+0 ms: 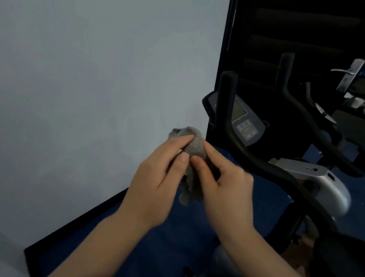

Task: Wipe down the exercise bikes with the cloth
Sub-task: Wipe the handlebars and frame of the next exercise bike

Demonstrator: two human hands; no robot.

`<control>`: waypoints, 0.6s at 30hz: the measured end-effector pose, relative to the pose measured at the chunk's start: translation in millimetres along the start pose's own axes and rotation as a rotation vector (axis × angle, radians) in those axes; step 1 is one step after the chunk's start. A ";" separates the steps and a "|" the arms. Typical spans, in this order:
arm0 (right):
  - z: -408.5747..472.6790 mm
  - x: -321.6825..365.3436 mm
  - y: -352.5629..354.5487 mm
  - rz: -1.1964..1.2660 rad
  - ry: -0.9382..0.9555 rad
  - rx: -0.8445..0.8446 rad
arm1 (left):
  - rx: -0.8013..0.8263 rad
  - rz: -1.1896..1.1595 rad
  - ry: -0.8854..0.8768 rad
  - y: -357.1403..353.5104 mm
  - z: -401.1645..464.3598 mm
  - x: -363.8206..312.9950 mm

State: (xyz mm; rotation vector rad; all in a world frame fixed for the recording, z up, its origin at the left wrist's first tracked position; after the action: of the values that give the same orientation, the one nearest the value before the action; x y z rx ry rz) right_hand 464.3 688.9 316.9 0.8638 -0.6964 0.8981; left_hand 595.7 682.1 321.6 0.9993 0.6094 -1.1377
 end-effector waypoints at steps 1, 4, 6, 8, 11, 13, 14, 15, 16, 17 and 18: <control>0.8 -0.8 1.0 -0.014 -0.026 -0.001 | 0.023 -0.001 -0.010 1.4 3.7 0.6; 13.4 2.4 1.8 -0.081 -0.051 0.069 | 0.113 -0.051 -0.005 2.0 12.1 5.1; 23.3 7.0 -2.8 -0.083 -0.040 0.150 | 0.178 -0.121 0.014 -1.0 13.1 9.1; 27.3 9.4 -8.3 -0.142 -0.015 0.204 | 0.188 -0.185 0.030 -3.4 11.7 13.2; 17.4 6.5 -7.5 -0.162 0.018 0.118 | 0.169 -0.210 0.031 -4.9 7.2 17.7; 1.2 -1.8 -1.9 -0.108 0.013 -0.011 | 0.162 -0.241 0.016 -5.4 1.7 19.9; -7.2 -6.4 2.5 -0.093 0.006 -0.080 | 0.153 -0.232 0.006 -5.9 -0.8 20.7; -14.2 -10.4 7.3 -0.089 -0.008 -0.130 | 0.143 -0.206 -0.003 -6.2 -3.4 21.4; -17.3 -13.9 11.2 -0.092 -0.028 -0.138 | 0.135 -0.179 -0.010 -7.0 -5.4 22.0; -15.3 -17.6 13.5 -0.098 -0.054 -0.102 | 0.129 -0.163 -0.013 -8.1 -6.4 22.8; -10.1 -19.8 13.0 -0.100 -0.086 -0.032 | 0.125 -0.161 -0.010 -8.9 -7.2 23.9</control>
State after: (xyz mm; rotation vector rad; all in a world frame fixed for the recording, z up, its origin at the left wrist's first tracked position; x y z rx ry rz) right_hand 445.4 694.8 300.4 0.9046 -0.7339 0.7624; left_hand 596.0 676.9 295.6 1.0651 0.6251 -1.3358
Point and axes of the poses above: each hand's wrist, its own z-axis towards the middle knuckle, its own y-axis out of the back of the hand, x = y × z, the point moved 5 cm from there along z, towards the middle knuckle, and after that the axes turned 2 degrees about -x, right-handed, at the moved point
